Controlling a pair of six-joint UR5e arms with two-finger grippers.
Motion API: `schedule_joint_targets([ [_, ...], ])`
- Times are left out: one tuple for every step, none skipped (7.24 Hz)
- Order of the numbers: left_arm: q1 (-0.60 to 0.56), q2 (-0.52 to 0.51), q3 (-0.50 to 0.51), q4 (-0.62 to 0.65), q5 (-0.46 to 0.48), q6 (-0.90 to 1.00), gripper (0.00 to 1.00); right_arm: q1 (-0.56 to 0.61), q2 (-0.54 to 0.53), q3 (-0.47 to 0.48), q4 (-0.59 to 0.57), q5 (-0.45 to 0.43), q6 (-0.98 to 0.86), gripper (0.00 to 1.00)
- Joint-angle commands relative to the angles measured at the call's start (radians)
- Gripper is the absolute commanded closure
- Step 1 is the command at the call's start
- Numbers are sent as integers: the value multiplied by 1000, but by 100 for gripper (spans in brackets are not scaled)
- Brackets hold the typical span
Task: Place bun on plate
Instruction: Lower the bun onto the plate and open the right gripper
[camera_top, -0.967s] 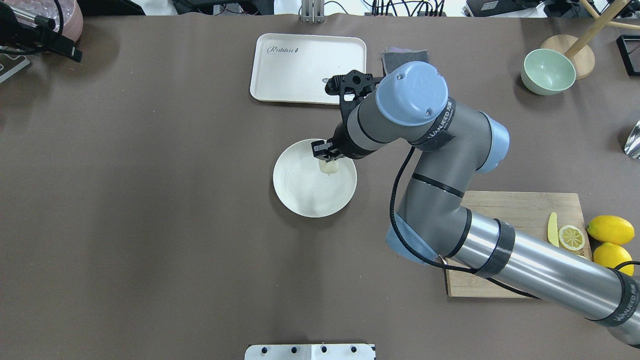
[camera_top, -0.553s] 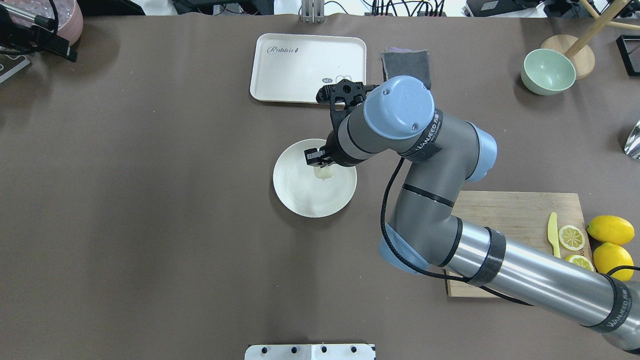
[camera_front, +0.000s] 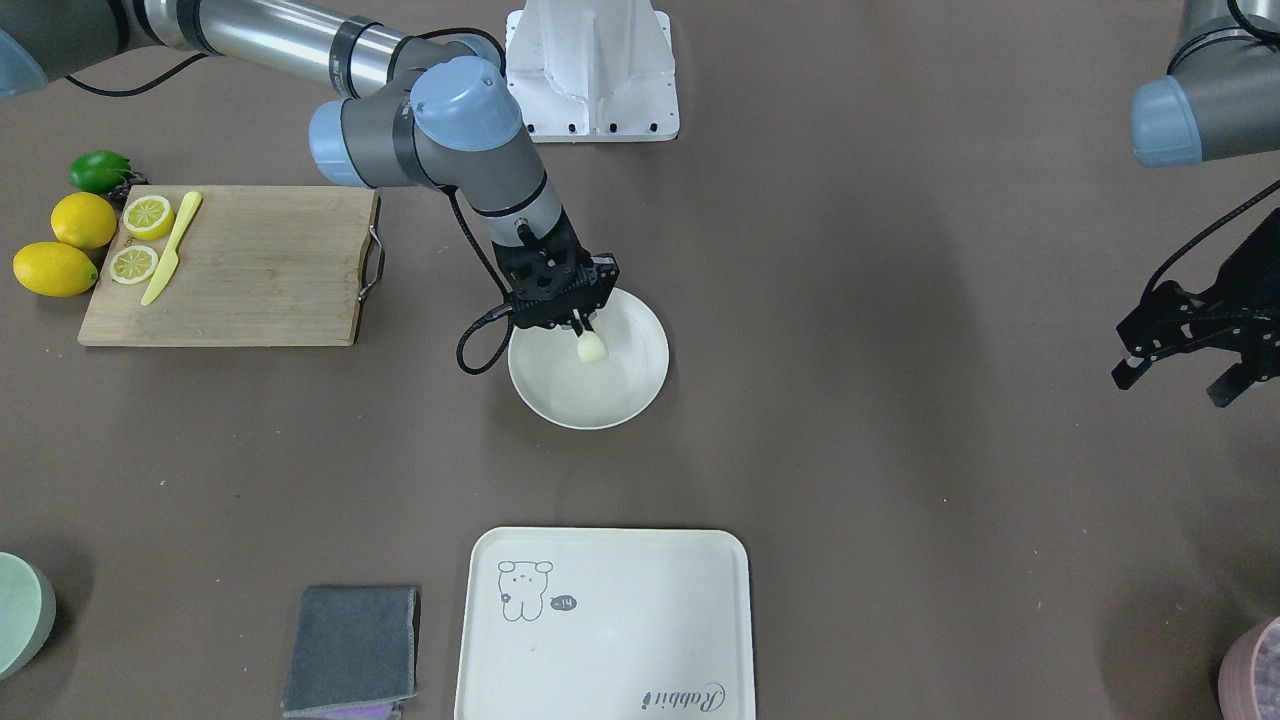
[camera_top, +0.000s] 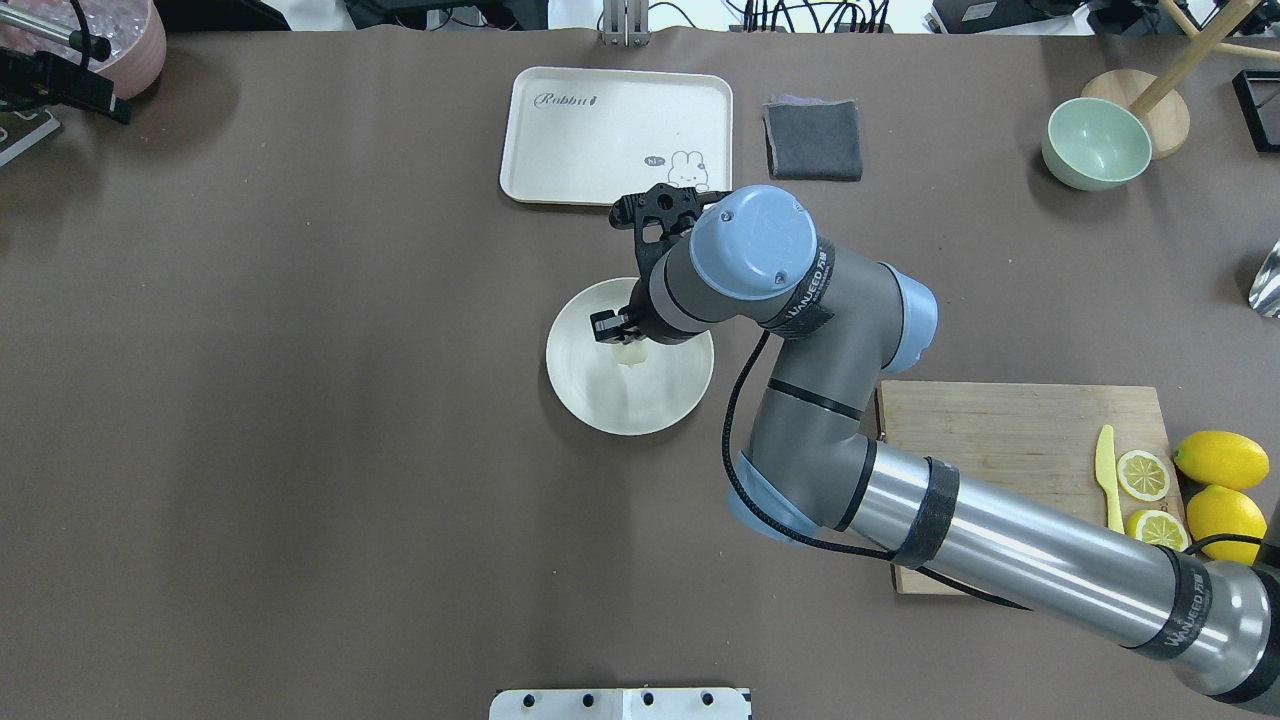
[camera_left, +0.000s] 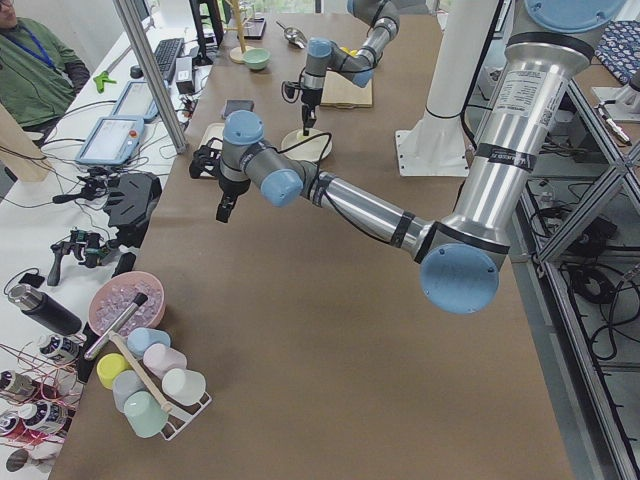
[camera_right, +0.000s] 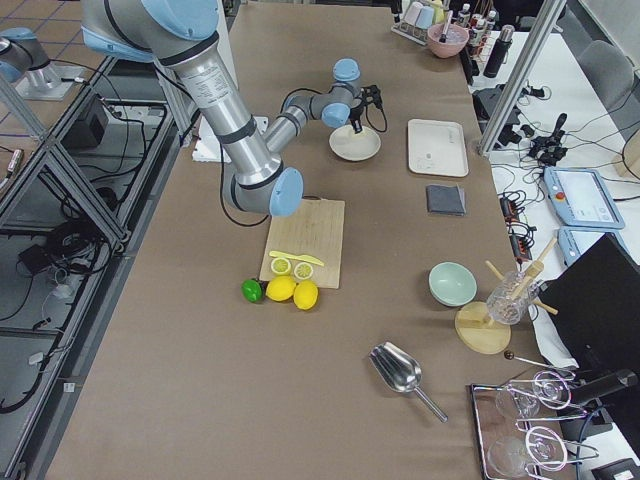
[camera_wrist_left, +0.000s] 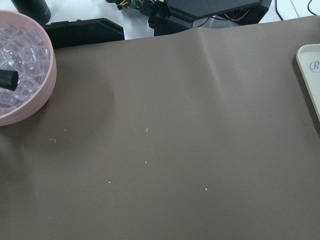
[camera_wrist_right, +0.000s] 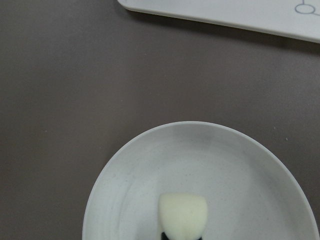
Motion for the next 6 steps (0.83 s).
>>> schedule_joint_targets([
  [0, 1, 0, 0, 0, 1, 2, -3, -10, -8, 27, 0, 2, 0],
  [0, 1, -2, 0, -1, 1, 2, -5, -8, -6, 27, 0, 6, 0],
  [0, 0, -2, 0, 0, 1, 2, -5, -7, -2, 29, 0, 8, 0],
  [0, 0, -2, 0, 0, 1, 2, -5, -4, -2, 29, 0, 9, 0],
  [0, -2, -2, 0, 0, 1, 2, -5, -2, 0, 29, 0, 9, 0],
  [1, -2, 0, -2, 0, 3, 2, -3, 2, 4, 30, 0, 14, 0],
])
